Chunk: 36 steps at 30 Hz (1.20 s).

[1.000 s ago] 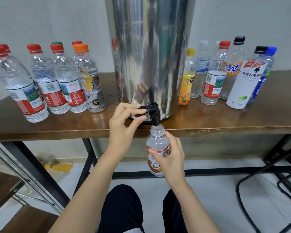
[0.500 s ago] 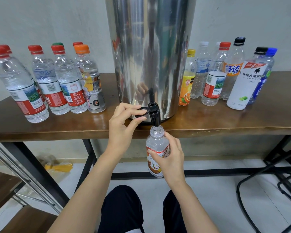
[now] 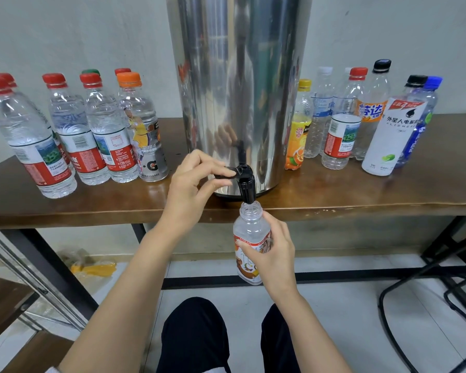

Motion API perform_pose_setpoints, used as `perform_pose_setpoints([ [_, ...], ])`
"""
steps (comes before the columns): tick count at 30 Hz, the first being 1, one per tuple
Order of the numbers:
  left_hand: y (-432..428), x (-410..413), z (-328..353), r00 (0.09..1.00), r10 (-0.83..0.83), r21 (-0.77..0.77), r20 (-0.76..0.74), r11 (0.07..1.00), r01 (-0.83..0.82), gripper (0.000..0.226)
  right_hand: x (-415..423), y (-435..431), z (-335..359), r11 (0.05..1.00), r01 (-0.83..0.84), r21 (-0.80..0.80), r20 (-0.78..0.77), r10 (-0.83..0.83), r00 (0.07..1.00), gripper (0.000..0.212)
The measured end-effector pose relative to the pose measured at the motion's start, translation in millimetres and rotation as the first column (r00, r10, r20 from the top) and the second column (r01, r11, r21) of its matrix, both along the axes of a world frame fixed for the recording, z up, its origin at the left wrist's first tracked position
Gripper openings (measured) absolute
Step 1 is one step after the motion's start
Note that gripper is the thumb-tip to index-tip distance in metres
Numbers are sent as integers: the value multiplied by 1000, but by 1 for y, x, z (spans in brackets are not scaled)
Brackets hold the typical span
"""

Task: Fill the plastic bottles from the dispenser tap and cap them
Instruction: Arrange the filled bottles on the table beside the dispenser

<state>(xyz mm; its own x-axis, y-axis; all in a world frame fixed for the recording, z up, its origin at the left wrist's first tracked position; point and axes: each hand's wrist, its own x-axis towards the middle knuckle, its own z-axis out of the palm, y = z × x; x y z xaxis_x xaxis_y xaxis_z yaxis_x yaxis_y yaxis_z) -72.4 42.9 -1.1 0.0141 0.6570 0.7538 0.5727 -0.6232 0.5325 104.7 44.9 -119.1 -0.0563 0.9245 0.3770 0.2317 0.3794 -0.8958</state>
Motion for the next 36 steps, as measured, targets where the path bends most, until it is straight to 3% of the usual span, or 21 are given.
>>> perform_pose_setpoints([
  [5, 11, 16, 42, 959, 68, 3, -274, 998, -70, 20, 1, -1, 3, 1000, -15, -6, -9, 15, 1000, 70],
  [20, 4, 36, 38, 954, 193, 46, -228, 981, -187, 27, 24, -4, 8, 1000, 14, 17, 14, -14, 1000, 70],
  [26, 3, 67, 29, 906, 373, 342, -198, 893, -292, 18, 63, -3, 35, 989, 116, 87, -5, -116, 993, 68],
  [29, 6, 94, 29, 899, 375, 439, -226, 863, -250, 21, 85, 5, 60, 972, 168, 165, -12, -169, 986, 69],
  [36, 39, 140, 15, 947, 230, 291, -224, 943, -160, 26, 133, 43, 119, 897, 328, 296, -76, -321, 944, 75],
])
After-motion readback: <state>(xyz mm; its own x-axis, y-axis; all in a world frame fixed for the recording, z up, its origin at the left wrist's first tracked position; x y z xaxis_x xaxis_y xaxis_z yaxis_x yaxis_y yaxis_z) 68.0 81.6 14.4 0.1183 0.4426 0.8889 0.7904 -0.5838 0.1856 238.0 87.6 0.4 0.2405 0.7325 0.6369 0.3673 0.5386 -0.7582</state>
